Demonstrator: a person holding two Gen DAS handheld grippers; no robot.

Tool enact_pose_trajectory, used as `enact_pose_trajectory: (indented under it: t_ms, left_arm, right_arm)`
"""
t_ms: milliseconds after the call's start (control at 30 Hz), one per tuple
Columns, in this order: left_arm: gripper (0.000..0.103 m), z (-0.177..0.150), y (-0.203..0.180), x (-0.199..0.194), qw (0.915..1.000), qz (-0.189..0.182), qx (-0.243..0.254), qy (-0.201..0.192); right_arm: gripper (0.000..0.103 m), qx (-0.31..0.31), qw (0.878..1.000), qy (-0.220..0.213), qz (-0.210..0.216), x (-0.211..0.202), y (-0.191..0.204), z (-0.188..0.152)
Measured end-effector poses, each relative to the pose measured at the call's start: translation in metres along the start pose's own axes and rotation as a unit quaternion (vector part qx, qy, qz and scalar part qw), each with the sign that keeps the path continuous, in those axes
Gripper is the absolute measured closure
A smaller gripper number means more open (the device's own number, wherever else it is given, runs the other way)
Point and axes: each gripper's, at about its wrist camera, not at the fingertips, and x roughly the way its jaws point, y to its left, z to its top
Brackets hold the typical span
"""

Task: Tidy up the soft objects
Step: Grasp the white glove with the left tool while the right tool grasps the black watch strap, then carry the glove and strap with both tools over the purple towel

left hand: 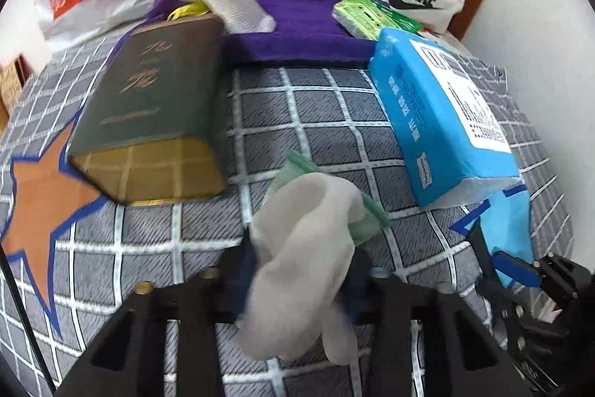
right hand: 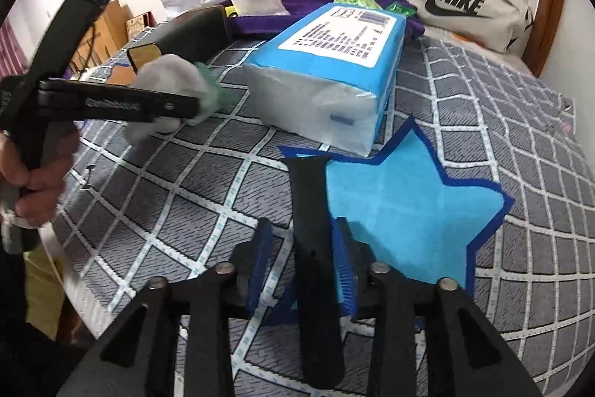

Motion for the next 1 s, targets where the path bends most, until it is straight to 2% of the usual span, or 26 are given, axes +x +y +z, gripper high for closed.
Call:
enact_pose_trajectory:
  t_ms: [33, 233, 600, 1000]
  left_arm:
    - [0.079, -0.002, 0.002, -0.001, 1.0000, -0.006, -0.005, 0.001]
    - [0.082, -0.018, 0.022, -0.021, 0.9985, -0.029, -0.045, -0.004]
    - [0.082, -0.021, 0.038, -0.065, 0.9955, -0.030, -0.080, -0.040]
    - [0.082, -0.007, 0.046, -0.098, 0.9925, -0.028, -0.095, -0.071]
  right_arm:
    - [0.082, 0.003, 1.000, 0.001, 0.000, 0.000, -0.002, 0.000]
    - [0.083, 0.001, 1.000, 0.007, 0.011, -0.004, 0.004, 0.002]
    - [0.083, 0.017, 0.998, -0.026, 0.050, -0.028, 0.021, 0.016]
    - [0.083, 0.037, 0.996, -0.072, 0.045, -0.061, 0.008, 0.058]
